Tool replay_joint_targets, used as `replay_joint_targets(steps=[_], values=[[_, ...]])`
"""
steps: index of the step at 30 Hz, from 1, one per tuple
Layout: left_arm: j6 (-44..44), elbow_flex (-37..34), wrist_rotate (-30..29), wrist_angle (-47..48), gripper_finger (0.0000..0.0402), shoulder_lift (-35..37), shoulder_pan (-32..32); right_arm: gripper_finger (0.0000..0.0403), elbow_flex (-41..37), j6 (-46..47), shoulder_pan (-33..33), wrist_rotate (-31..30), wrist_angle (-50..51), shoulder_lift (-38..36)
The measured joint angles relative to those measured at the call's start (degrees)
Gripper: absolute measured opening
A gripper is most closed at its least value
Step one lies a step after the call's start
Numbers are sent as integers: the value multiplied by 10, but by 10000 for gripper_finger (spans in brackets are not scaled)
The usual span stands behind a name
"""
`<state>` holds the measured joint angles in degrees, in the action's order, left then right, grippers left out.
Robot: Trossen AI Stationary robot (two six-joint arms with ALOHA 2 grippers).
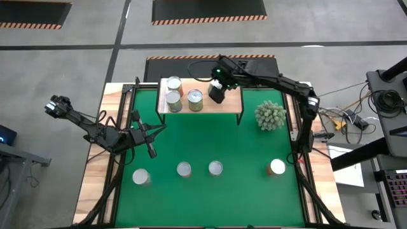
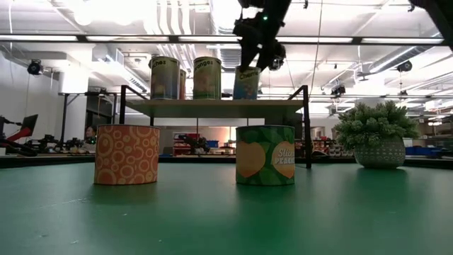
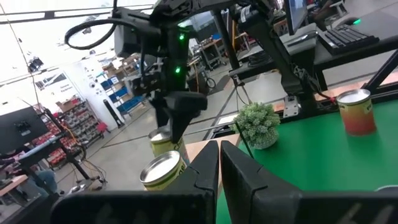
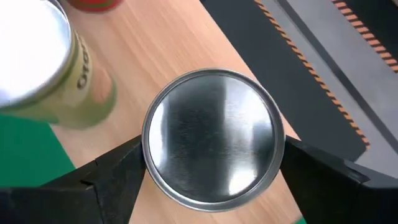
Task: Pick and place cans onto a shelf
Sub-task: Put the right canned cherries on the shelf
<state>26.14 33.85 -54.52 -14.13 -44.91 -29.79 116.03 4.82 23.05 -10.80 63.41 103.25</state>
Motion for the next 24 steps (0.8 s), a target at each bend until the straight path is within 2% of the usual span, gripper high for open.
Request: replay_joint_targets(steps=[5,12,16,20,24], values=[[-3,0,0,0,0,0,0,355,48,-4,0,8,10,36],[-8,0,0,0,0,0,0,358,100,0,0,8,20,43],[-13,0,0,0,0,0,0,357,139,-4,0,7,75,39],[-18,0,0,0,0,0,0,337,166,-11,0,3,142,27],[-18,0,0,0,0,0,0,293,152,-8,0,3,183,13]])
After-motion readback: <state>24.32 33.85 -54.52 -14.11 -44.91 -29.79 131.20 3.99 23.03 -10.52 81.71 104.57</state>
